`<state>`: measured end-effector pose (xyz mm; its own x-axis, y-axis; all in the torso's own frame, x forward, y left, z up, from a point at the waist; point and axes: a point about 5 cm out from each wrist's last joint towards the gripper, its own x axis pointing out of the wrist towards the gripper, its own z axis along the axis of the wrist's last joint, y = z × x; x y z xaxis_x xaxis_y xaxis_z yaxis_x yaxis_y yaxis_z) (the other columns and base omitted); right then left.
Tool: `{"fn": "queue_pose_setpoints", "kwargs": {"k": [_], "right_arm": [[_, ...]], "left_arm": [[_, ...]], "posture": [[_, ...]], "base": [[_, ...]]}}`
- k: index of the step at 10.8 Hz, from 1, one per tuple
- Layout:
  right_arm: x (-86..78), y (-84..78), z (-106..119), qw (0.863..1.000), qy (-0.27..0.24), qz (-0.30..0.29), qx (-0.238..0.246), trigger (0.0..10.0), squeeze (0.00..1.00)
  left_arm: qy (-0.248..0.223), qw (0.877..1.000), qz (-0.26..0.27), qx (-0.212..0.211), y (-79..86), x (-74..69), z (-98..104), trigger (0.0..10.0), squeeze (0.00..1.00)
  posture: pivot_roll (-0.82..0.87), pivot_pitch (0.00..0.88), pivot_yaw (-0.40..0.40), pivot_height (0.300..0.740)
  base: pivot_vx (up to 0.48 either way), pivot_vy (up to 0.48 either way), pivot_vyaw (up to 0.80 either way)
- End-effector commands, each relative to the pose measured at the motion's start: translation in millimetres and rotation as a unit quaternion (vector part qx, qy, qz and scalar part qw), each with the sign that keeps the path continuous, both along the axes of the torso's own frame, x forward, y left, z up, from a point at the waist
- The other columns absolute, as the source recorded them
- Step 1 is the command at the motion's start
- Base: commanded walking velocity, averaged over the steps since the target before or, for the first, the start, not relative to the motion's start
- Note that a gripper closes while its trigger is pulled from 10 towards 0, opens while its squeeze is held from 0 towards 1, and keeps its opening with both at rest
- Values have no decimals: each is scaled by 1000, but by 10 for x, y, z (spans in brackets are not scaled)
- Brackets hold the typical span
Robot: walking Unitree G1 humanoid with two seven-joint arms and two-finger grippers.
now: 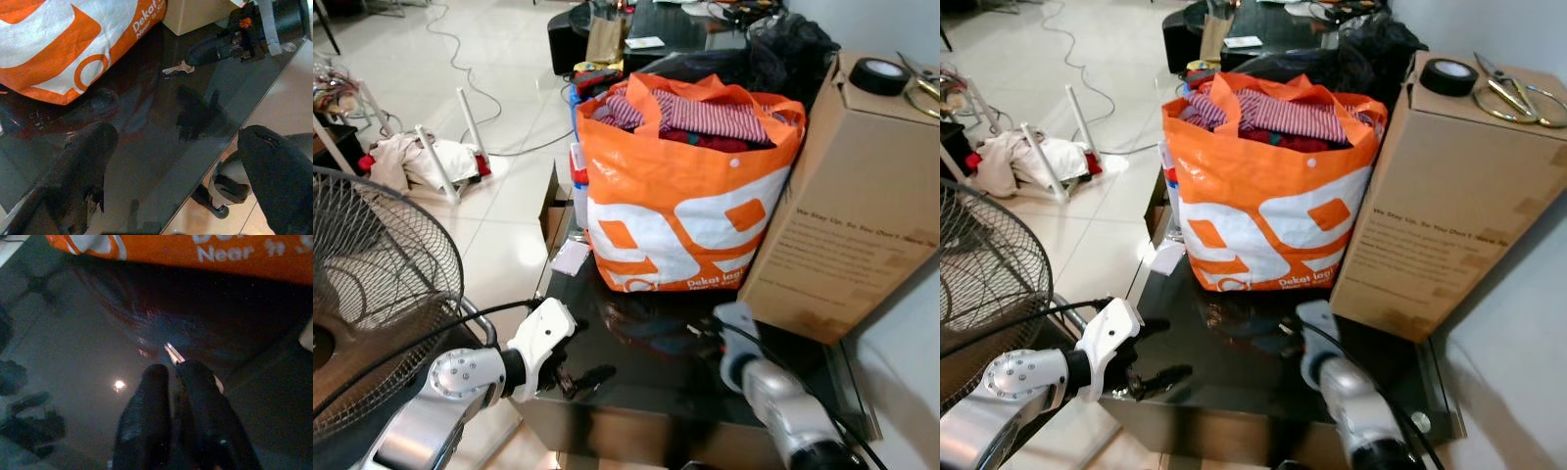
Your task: Hang keys on a hook
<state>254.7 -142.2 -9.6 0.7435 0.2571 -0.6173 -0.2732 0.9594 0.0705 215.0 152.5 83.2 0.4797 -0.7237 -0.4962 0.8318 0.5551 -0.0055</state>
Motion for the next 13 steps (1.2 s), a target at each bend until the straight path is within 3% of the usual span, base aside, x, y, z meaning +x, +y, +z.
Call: {"fn": "queue_pose_setpoints", "kwargs": {"k": [1,5,6,7,12,13], "right_arm": [[22,19,-17,1000,-1,2,-18,10000,1000],[78,32,-97,997,15,17,-78,10000,1000],[68,38,-123,995,16,28,-93,10000,447],[65,33,-148,994,17,26,-103,10000,0],[121,42,-191,991,14,4,-136,10000,0],[101,34,-223,989,23,8,-145,5098,0]], "left_arm": [[-5,1000,-6,2,1,12,22,10000,122],[-4,1000,-4,3,9,-2,20,10000,122],[-3,1000,-4,3,11,0,20,10000,118],[-3,1000,-5,3,10,4,20,10000,122],[-1,1000,-8,4,14,8,20,10000,122],[-1,1000,-7,5,16,9,20,10000,122]], "posture": [[18,0,10,740],[27,0,1,740],[25,0,2,740],[23,0,4,740],[29,0,9,740],[30,0,7,740]], "base": [[0,0,0],[0,0,0],[0,0,0],[0,0,0],[0,0,0],[0,0,0]]}}
